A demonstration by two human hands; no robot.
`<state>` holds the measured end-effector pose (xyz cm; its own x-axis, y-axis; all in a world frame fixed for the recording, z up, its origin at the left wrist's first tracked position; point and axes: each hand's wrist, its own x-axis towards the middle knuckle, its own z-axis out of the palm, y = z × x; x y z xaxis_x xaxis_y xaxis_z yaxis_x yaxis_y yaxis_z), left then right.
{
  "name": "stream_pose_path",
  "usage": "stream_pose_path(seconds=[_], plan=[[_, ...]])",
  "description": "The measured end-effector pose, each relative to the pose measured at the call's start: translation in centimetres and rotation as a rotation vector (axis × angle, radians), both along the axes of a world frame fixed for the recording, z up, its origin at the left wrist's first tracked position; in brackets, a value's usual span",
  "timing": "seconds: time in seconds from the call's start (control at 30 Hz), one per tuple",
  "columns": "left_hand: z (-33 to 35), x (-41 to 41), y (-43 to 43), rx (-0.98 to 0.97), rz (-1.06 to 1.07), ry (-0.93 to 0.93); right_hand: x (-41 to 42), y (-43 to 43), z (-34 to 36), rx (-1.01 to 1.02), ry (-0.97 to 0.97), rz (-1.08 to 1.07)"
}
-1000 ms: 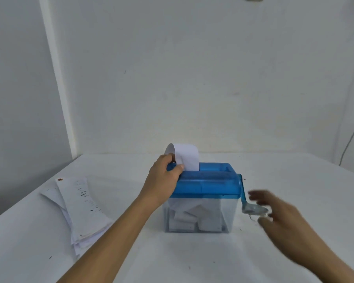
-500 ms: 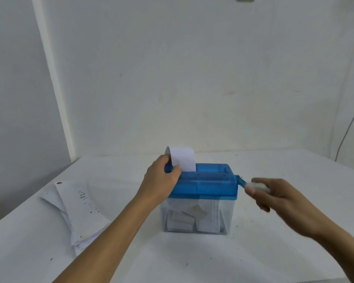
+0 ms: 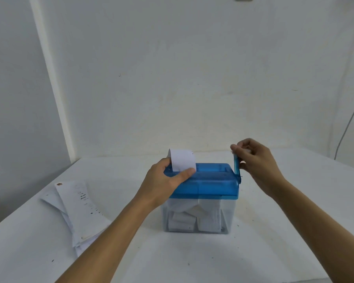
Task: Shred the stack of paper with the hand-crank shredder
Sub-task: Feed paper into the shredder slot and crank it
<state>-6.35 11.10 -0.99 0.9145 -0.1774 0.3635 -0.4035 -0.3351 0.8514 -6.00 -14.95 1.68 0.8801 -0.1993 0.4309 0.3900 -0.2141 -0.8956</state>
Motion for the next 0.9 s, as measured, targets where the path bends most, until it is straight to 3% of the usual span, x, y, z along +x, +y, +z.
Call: stream_pose_path(seconds=[0.2, 0.33, 0.47, 0.67, 0.9], plan=[[-0.1, 0.2, 0.4, 0.078, -0.033, 0.027, 0.3, 0.4, -6.4, -0.039, 0.279, -0.04], [0.1, 0.2, 0.3, 0.062, -0.019, 0.034, -4.3, 1.1, -8.8, -0.052, 0.387, -0.019], [0.3, 0.1, 0.3, 0.066, -0.002, 0.043, -9.4, 0.8, -5.7, -0.079, 0.312, 0.062], [0.7, -0.3, 0.2, 0.066, -0.015, 0.044, -10.8, -1.2, 0.4, -0.34, 0.142, 0.21], [0.6, -0.4, 0.1, 0.052, -0.019, 0.033, -5.8, -1.1, 1.8, -0.146, -0.006, 0.018]])
